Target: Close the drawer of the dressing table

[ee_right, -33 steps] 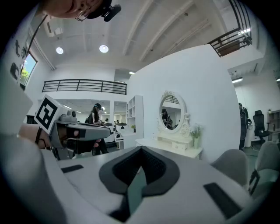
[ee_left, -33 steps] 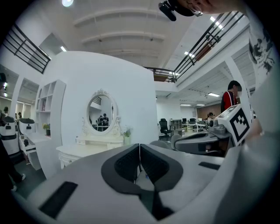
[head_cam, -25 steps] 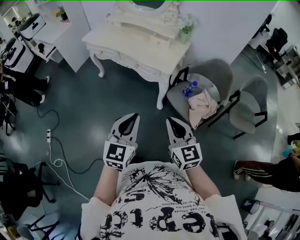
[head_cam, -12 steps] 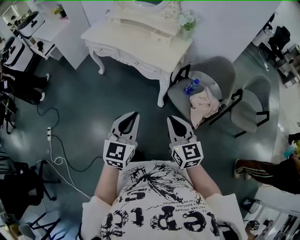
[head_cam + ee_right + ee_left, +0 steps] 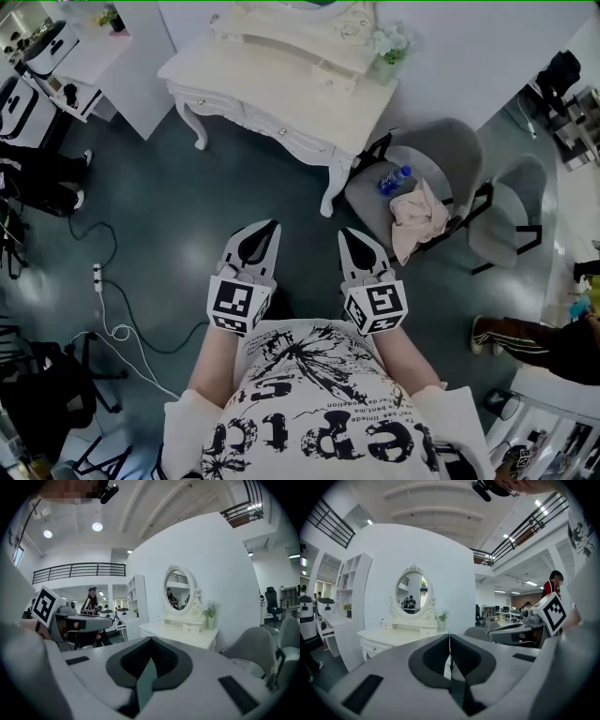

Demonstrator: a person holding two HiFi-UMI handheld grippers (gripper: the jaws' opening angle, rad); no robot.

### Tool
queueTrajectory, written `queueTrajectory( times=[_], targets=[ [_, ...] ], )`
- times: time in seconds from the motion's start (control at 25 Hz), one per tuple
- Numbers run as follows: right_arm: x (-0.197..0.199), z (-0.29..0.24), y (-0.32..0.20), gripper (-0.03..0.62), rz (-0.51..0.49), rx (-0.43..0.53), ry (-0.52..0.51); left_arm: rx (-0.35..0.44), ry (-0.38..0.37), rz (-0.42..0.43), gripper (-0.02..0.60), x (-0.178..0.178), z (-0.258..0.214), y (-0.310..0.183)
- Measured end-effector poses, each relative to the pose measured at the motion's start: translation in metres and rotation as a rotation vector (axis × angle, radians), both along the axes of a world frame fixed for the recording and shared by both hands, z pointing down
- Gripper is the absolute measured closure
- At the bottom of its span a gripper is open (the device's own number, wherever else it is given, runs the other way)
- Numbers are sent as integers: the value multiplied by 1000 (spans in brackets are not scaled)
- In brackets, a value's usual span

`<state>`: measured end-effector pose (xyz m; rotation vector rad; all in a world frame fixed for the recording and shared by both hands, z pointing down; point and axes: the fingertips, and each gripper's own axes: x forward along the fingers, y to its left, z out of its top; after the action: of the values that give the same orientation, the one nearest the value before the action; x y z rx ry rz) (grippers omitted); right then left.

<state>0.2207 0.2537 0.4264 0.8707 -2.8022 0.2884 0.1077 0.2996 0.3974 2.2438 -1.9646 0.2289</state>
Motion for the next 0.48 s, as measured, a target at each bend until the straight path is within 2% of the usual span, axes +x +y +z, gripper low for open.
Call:
queueTrajectory(
  times=[0.48],
  targets=[
    [-154,-9,-79,577,132,7,-2,-1,-6,85,561,-168,-11,-80]
  ],
)
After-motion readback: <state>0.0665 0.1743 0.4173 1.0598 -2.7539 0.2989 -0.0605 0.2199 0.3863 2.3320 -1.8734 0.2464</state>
